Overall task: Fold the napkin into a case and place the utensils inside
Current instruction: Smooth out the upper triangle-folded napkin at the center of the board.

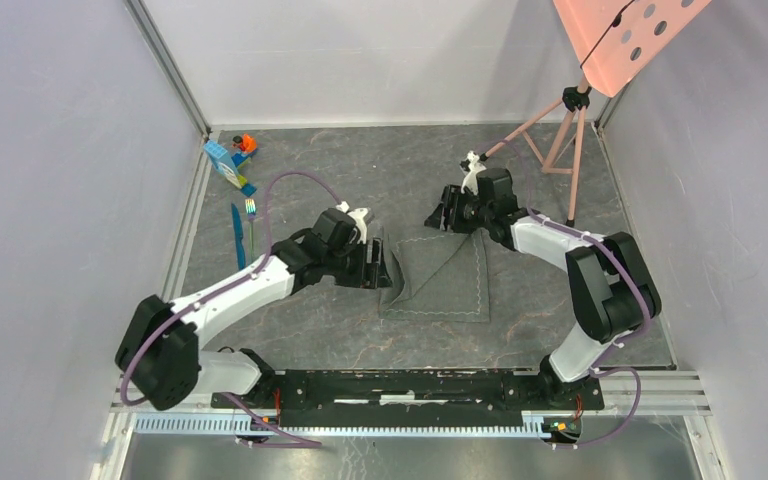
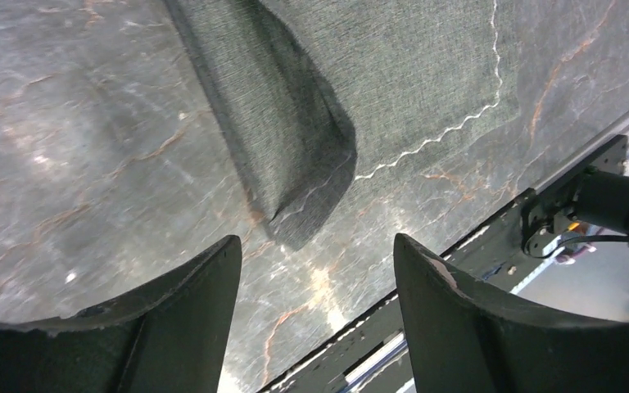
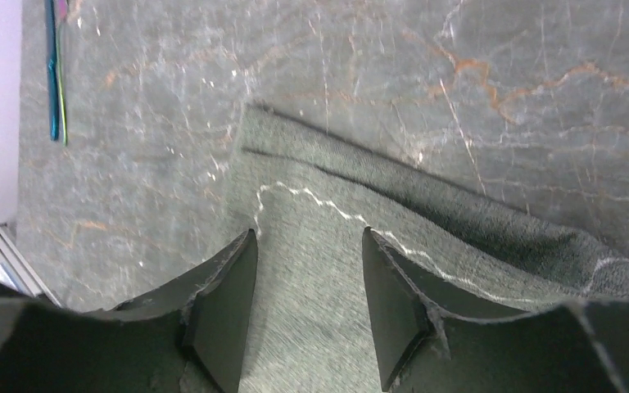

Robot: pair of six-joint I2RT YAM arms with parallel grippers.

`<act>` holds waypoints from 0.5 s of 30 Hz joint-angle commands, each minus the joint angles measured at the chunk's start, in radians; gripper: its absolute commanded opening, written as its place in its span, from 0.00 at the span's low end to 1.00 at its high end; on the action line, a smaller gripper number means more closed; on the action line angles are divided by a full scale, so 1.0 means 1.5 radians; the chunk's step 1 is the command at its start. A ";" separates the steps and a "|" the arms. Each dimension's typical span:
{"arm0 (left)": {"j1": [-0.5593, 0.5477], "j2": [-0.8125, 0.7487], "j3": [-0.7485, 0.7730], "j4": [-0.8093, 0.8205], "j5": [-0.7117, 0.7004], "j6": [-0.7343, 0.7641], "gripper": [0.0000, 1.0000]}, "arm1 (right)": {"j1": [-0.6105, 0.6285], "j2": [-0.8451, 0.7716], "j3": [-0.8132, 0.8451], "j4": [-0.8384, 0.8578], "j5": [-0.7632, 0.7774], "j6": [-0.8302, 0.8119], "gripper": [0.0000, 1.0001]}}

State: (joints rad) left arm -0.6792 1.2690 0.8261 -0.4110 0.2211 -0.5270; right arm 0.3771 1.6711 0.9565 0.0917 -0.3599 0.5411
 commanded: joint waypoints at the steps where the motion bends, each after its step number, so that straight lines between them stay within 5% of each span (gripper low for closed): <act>1: 0.002 0.059 0.001 0.115 0.063 -0.063 0.74 | -0.014 0.000 -0.022 0.030 -0.061 -0.058 0.55; 9: -0.018 0.183 0.021 0.156 0.096 -0.062 0.76 | -0.074 0.010 -0.058 0.042 -0.083 -0.087 0.51; 15: -0.032 0.210 0.009 0.148 0.069 -0.067 0.60 | -0.121 0.024 -0.093 0.066 -0.073 -0.097 0.51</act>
State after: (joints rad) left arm -0.7136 1.5711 0.8253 -0.2283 0.3347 -0.5911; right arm 0.2314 1.6878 0.8467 0.1341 -0.4633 0.4332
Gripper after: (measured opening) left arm 0.651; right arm 0.510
